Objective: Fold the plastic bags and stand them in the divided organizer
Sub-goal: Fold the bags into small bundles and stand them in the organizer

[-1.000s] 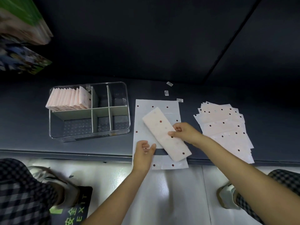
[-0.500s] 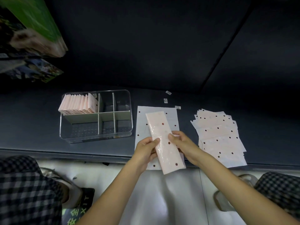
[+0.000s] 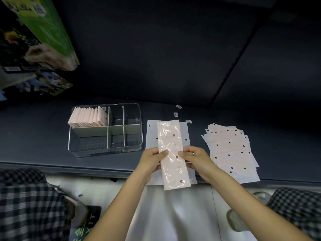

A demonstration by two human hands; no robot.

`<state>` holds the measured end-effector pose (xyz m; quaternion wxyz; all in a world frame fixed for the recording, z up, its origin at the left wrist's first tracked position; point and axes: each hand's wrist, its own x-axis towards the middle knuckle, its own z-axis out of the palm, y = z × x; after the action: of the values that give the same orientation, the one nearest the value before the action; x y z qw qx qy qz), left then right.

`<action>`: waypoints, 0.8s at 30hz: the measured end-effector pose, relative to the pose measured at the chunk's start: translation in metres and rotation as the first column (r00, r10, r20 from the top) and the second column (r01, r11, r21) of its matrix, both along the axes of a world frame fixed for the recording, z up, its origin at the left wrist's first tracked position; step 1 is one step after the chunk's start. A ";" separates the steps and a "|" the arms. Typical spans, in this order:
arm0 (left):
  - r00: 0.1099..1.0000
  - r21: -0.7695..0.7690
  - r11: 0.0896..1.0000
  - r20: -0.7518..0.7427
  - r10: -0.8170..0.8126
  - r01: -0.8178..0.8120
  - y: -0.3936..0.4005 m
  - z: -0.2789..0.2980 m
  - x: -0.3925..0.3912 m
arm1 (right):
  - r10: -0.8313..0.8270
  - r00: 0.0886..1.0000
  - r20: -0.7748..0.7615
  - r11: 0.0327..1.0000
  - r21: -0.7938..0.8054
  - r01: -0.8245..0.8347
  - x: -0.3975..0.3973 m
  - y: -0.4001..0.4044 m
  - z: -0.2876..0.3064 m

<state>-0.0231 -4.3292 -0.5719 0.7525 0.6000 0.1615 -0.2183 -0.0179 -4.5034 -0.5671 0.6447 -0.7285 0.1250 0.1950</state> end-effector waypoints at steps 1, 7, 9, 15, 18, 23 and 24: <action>1.000 0.015 1.000 0.005 -0.005 0.005 0.003 0.001 0.001 | -0.006 1.000 0.009 1.000 0.000 0.006 0.000 -0.001 0.002; 0.996 0.057 0.998 0.086 -0.021 0.016 0.014 0.009 0.006 | -0.015 0.999 0.037 1.000 -0.020 0.016 0.000 -0.007 0.011; 0.988 0.073 0.997 0.153 -0.026 0.015 0.016 0.010 0.008 | -0.029 0.999 0.045 1.000 0.002 0.029 0.001 -0.008 0.013; 0.980 -0.033 0.999 0.197 -0.012 0.019 0.023 0.009 0.010 | -0.094 0.994 0.062 0.977 0.198 0.080 0.003 -0.004 0.016; 0.976 -0.075 0.996 0.216 -0.036 0.053 0.025 0.012 0.011 | -0.089 0.992 0.091 0.976 0.205 0.069 0.003 -0.003 0.017; 0.989 -0.139 0.990 0.144 0.017 0.003 0.022 0.015 0.012 | -0.092 0.976 0.198 0.981 0.189 0.054 0.004 -0.002 0.015; 0.994 -0.142 0.990 0.104 0.019 -0.004 0.020 0.016 0.011 | -0.089 0.970 0.224 0.984 0.168 0.051 0.004 -0.001 0.015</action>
<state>-0.0119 -4.3093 -0.5558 0.8020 0.5547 0.1090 -0.1931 -0.0140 -4.5049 -0.5520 0.7181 -0.6868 0.0587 0.0956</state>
